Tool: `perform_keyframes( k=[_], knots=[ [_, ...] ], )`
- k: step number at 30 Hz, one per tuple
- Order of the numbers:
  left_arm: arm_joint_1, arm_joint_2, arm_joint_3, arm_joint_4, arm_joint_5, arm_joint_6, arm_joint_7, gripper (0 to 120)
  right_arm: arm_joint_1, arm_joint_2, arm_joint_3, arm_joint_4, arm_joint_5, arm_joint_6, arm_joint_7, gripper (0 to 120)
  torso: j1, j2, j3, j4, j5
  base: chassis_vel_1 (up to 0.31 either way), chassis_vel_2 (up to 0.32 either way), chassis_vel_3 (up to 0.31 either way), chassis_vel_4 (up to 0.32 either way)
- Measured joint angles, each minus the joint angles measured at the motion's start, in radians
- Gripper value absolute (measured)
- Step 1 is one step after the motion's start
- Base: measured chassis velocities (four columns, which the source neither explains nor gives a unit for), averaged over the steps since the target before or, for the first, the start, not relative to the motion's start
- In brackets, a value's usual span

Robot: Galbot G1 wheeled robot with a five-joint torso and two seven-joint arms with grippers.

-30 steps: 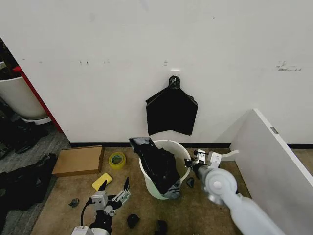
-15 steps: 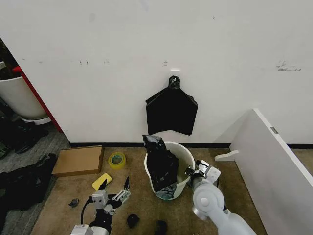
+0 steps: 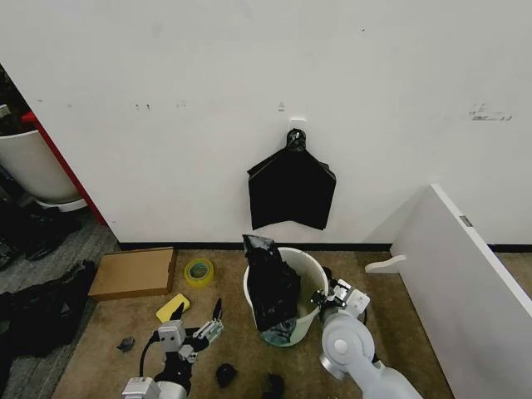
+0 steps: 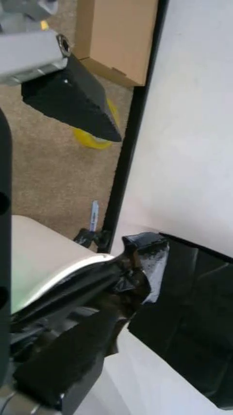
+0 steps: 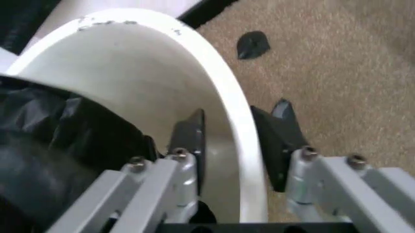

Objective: Place the garbage bag over the trash bin.

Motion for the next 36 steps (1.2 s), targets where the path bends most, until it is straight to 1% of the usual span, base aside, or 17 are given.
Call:
perform_keyframes(
  k=[3, 5, 6, 7, 10, 11, 12, 13, 16, 19, 21, 23, 25, 27, 29, 32, 36],
  knots=[
    [0.0, 0.01, 0.005, -0.002, -0.009, 0.01, 0.005, 100, -0.039, -0.027, 0.002, 0.028, -0.073, 0.004, -0.094, 43, 0.0, 0.0, 0.0, -0.0001, -0.0001, 0.0, 0.0, 0.0, 0.0],
    [0.0, 0.012, 0.006, -0.002, -0.011, 0.012, 0.006, 100, -0.046, -0.031, 0.002, 0.033, -0.084, 0.006, -0.111, 45, 0.0, 0.0, 0.0, -0.0002, -0.0001, 0.0, 0.0, 0.0, 0.0],
    [-0.001, 0.018, 0.008, -0.002, -0.015, 0.017, 0.01, 100, -0.06, -0.038, 0.003, 0.046, -0.11, 0.008, -0.139, 52, 0.0, 0.0, 0.0, -0.0003, 0.0, 0.0, 0.0, 0.0, 0.0],
    [-0.001, 0.019, 0.009, -0.002, -0.017, 0.02, 0.011, 100, -0.064, -0.04, 0.003, 0.051, -0.121, 0.009, -0.146, 53, 0.0, 0.0, 0.0, -0.0002, -0.0001, 0.0, 0.0, 0.0, 0.0],
    [-0.001, 0.028, 0.014, 0.0, -0.027, 0.032, 0.021, 100, -0.088, -0.052, 0.011, 0.071, -0.218, 0.018, -0.188, 67, 0.0, 0.0, 0.0, -0.0001, 0.0, 0.0, 0.0, 0.0, 0.0],
    [-0.001, 0.034, 0.017, 0.005, -0.036, 0.04, 0.029, 100, -0.098, -0.062, 0.018, 0.08, -0.266, 0.025, -0.213, 73, 0.0, 0.0, 0.0, -0.0001, -0.0001, 0.0, 0.0, 0.0, 0.0],
    [-0.001, 0.037, 0.02, 0.008, -0.046, 0.047, 0.032, 100, -0.103, -0.069, 0.021, 0.086, -0.285, 0.027, -0.226, 77, 0.0, 0.0, 0.0, 0.0, 0.0, 0.0, 0.0, 0.0, 0.0],
    [-0.001, 0.037, 0.02, 0.008, -0.046, 0.047, 0.032, 100, -0.103, -0.069, 0.021, 0.086, -0.285, 0.027, -0.226, 77, 0.0, 0.0, 0.0, 0.0, 0.0, 0.0, 0.0, 0.0, 0.0],
    [-0.016, 0.051, 0.028, 0.023, -0.091, 0.076, 0.044, 100, -0.119, -0.086, 0.029, 0.102, -0.321, 0.033, -0.249, 86, 0.0, 0.0, 0.0, 0.0, -0.0001, 0.0, 0.0, 0.0, 0.0],
    [-0.05, 0.08, 0.043, 0.028, -0.164, 0.13, 0.074, 100, -0.13, -0.094, 0.034, 0.115, -0.345, 0.037, -0.26, 98, 0.0, 0.0, 0.0, -0.0002, -0.0001, 0.0, 0.0, 0.0, 0.0],
    [-0.071, 0.101, 0.054, 0.022, -0.233, 0.17, 0.084, 100, -0.132, -0.094, 0.034, 0.116, -0.353, 0.037, -0.262, 100, 0.0, 0.0, 0.0, -0.0001, -0.0002, 0.0, 0.0, 0.0, 0.0],
    [-0.077, 0.107, 0.057, 0.019, -0.253, 0.183, 0.086, 99, -0.132, -0.093, 0.034, 0.116, -0.355, 0.037, -0.263, 100, 0.0, 0.0, 0.0, -0.0001, -0.0002, 0.0, 0.0, 0.0, 0.0],
    [-0.103, 0.14, 0.074, 0.01, -0.343, 0.243, 0.102, 98, -0.132, -0.091, 0.031, 0.116, -0.359, 0.035, -0.264, 100, 0.0, 0.0, 0.0, -0.0002, -0.0001, 0.0, 0.0, 0.0, 0.0],
    [-0.12, 0.163, 0.082, 0.013, -0.376, 0.274, 0.118, 98, -0.131, -0.089, 0.03, 0.116, -0.36, 0.033, -0.264, 100, 0.0, 0.0, 0.0, -0.0001, -0.0001, 0.0, 0.0, 0.0, 0.0],
    [-0.124, 0.168, 0.084, 0.016, -0.382, 0.279, 0.122, 98, -0.13, -0.088, 0.029, 0.116, -0.36, 0.032, -0.264, 100, 0.0, 0.0, 0.0, -0.0001, -0.0001, 0.0, 0.0, 0.0, 0.0],
    [-0.161, 0.203, 0.115, 0.046, -0.42, 0.311, 0.142, 98, -0.124, -0.085, 0.029, 0.116, -0.36, 0.028, -0.263, 100, 0.0, 0.0, 0.0, -0.0001, -0.0001, 0.0, 0.0, 0.0, 0.0],
    [-0.193, 0.201, 0.136, 0.08, -0.436, 0.318, 0.144, 96, -0.119, -0.084, 0.028, 0.109, -0.358, 0.025, -0.261, 100, 0.0, 0.0, 0.0, -0.0002, -0.0002, 0.0, 0.0, 0.0, 0.0]
  ],
)
